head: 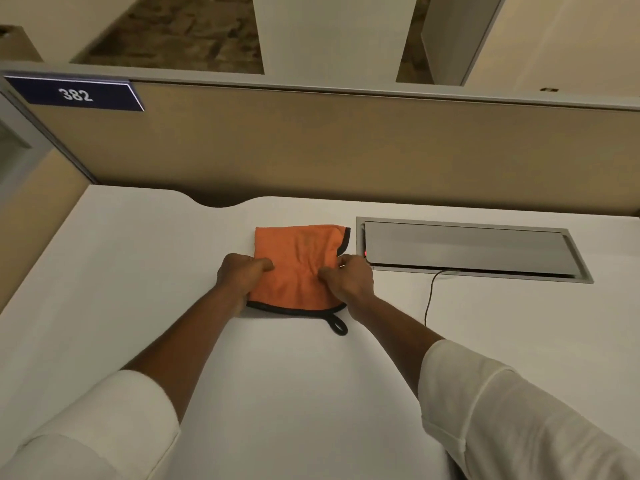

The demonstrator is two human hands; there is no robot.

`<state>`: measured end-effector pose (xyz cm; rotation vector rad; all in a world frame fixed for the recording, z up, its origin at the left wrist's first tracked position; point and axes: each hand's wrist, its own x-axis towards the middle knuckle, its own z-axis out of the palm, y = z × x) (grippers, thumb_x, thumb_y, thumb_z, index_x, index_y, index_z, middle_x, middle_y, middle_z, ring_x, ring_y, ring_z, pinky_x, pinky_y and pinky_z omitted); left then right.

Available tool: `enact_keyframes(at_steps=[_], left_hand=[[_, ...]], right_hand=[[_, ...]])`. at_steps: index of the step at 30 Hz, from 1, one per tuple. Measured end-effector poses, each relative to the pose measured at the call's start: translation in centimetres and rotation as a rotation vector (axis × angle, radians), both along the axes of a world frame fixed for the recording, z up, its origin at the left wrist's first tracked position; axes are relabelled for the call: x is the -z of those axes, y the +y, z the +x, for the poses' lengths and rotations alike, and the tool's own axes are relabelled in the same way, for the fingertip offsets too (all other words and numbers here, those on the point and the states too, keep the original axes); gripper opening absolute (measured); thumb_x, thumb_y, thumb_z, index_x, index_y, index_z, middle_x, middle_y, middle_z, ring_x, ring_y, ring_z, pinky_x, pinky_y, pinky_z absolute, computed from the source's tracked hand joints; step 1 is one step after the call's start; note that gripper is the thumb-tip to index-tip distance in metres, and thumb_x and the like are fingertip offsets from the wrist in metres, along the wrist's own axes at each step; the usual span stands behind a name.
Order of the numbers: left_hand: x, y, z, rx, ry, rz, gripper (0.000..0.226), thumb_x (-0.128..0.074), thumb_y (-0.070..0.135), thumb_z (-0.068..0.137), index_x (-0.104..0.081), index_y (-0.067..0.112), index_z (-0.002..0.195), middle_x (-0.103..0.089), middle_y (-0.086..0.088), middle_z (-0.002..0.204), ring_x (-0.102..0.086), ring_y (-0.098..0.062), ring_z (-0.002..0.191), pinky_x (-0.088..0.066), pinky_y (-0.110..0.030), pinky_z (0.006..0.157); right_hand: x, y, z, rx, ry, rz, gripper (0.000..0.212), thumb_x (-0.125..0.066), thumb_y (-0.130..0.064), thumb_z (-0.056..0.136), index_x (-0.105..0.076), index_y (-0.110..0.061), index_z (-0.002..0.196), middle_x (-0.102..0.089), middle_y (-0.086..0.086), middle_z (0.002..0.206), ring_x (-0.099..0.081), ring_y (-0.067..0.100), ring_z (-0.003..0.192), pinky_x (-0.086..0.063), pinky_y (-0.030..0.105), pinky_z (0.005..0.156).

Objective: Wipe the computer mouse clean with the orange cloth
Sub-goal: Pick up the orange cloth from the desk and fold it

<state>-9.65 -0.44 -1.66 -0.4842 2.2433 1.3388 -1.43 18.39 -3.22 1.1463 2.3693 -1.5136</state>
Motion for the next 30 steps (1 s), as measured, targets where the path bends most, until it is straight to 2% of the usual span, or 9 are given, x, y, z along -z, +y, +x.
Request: enact_keyframes(at_steps=[2,4,9,12,14,18,21,25,30], left_hand=[[-1.2,-0.3,0.9,-0.005,-0.012,0.092,0.015,-0.078,0.022,0.086,-0.072,0.009,0.09,-0.074,-0.005,0.097,-0.07,-0.023,0.089,-0.059,-0.035,0.077],[-2.0,-0.8,1.8,-0.013,-0.002,0.163,0.017,-0.077,0.022,0.086,-0.074,0.006,0.092,-0.076,-0.004,0.098,-0.07,-0.023,0.092,-0.057,-0.035,0.08],[-4.3,-2.3,6.1,-0.033,0.051,0.314,0.019,-0.085,0.019,0.082,-0.079,0.004,0.093,-0.082,-0.006,0.099,-0.076,-0.024,0.098,-0.058,-0.036,0.092],[-7.1,-2.4,10.0,-0.008,0.126,0.382,0.025,-0.089,0.02,0.081,-0.079,0.008,0.101,-0.084,-0.002,0.096,-0.08,-0.015,0.089,-0.061,-0.02,0.075],[-8.5,-2.4,12.5,-0.018,0.181,0.401,0.024,-0.088,0.018,0.082,-0.078,0.009,0.102,-0.084,0.0,0.093,-0.08,-0.012,0.086,-0.058,-0.013,0.066],[-9.4,-2.3,17.3,-0.02,0.34,0.239,0.024,-0.091,0.035,0.076,-0.078,0.025,0.093,-0.079,0.011,0.101,-0.073,-0.022,0.106,-0.06,-0.035,0.09],[-10.2,-2.4,20.8,0.028,0.517,0.093,0.027,-0.092,0.046,0.068,-0.073,0.034,0.082,-0.063,0.023,0.122,-0.059,-0.014,0.122,-0.048,-0.026,0.092],[-11.8,-2.1,24.9,0.134,0.491,0.23,0.028,-0.088,0.041,0.072,-0.074,0.018,0.079,-0.072,0.026,0.125,-0.057,0.005,0.132,-0.041,-0.026,0.106],[-13.4,0.6,30.3,0.074,0.319,0.423,0.022,-0.085,0.037,0.073,-0.075,0.019,0.08,-0.082,0.001,0.089,-0.078,-0.015,0.091,-0.061,-0.036,0.084]], right_hand=[[-0.2,0.1,0.9,0.065,0.072,-0.125,0.018,-0.076,-0.027,0.084,-0.072,-0.014,0.096,-0.073,0.002,0.097,-0.07,0.024,0.093,-0.056,0.031,0.072],[-0.9,0.6,2.1,0.128,0.141,-0.235,0.02,-0.08,-0.022,0.083,-0.072,-0.012,0.098,-0.075,0.004,0.101,-0.072,0.025,0.097,-0.055,0.03,0.073],[-4.2,1.8,7.2,0.209,0.324,-0.43,0.067,-0.092,-0.015,0.075,-0.057,-0.024,0.132,-0.076,0.007,0.112,-0.076,0.025,0.1,-0.062,0.033,0.075],[-6.4,2.4,11.3,0.103,0.423,-0.396,0.075,-0.09,-0.013,0.08,-0.054,-0.043,0.138,-0.077,0.008,0.111,-0.076,0.022,0.1,-0.062,0.029,0.075],[-7.3,2.7,14.0,-0.007,0.442,-0.334,0.071,-0.09,-0.013,0.079,-0.061,-0.043,0.136,-0.074,0.004,0.122,-0.073,0.019,0.111,-0.064,0.032,0.083],[-9.3,3.2,19.2,-0.123,0.376,-0.143,0.07,-0.093,-0.013,0.075,-0.066,-0.037,0.135,-0.069,-0.014,0.128,-0.067,0.003,0.113,-0.063,0.025,0.079],[-10.7,3.6,23.3,-0.185,0.281,0.101,0.059,-0.094,-0.026,0.072,-0.071,-0.039,0.124,-0.075,-0.022,0.113,-0.068,-0.001,0.104,-0.057,0.02,0.083],[-12.6,4.3,29.2,-0.107,0.299,0.149,0.026,-0.095,-0.024,0.069,-0.078,-0.035,0.086,-0.074,-0.014,0.093,-0.069,0.007,0.091,-0.054,0.025,0.079],[-14.7,5.8,35.8,-0.123,0.314,0.017,0.027,-0.098,-0.03,0.062,-0.079,-0.023,0.08,-0.069,-0.005,0.104,-0.069,0.014,0.101,-0.051,0.022,0.078]])
